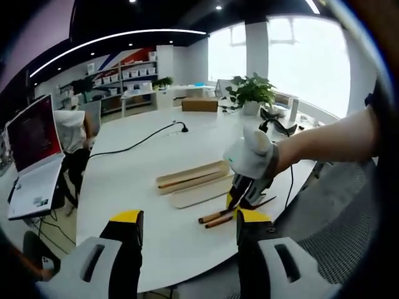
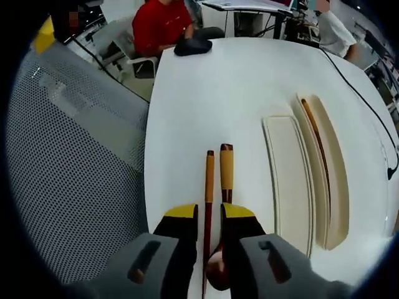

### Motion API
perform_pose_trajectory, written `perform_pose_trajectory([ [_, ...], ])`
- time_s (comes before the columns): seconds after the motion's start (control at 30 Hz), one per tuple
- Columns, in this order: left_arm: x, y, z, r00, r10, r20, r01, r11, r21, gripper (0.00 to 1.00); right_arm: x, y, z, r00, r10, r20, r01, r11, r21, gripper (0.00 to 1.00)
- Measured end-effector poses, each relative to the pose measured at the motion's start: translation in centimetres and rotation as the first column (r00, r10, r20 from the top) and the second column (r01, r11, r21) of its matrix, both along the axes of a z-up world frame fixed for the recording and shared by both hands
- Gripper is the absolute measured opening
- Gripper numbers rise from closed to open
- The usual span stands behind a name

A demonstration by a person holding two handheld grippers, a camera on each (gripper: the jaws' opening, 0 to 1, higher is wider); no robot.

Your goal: Arrange the utensils inside the cutlery case until each visible utensil rests in its matching compartment.

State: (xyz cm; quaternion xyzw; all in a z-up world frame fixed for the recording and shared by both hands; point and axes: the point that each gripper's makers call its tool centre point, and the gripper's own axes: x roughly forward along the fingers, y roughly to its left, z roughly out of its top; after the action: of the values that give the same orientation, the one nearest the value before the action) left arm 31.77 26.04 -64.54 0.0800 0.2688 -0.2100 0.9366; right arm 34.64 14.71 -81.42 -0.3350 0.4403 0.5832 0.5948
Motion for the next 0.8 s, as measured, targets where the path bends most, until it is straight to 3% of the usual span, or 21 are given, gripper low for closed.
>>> perform_pose_trajectory([
  [0.57,0.0,0.0,0.0,1.0,0.0,-0.001,0.0,1.0,0.001,0.62,-1.1,-1.5,-1.7,0.997,0.076,-0.001,-0.076,0.992,-0.106,0.11],
  [0.8,0.0,0.0,0.0,1.0,0.002,0.0,-0.002,1.0,0.0,0.61,-1.1,-1.5,-1.6,0.997,0.076,0.0,-0.076,0.992,-0.105,0.11],
])
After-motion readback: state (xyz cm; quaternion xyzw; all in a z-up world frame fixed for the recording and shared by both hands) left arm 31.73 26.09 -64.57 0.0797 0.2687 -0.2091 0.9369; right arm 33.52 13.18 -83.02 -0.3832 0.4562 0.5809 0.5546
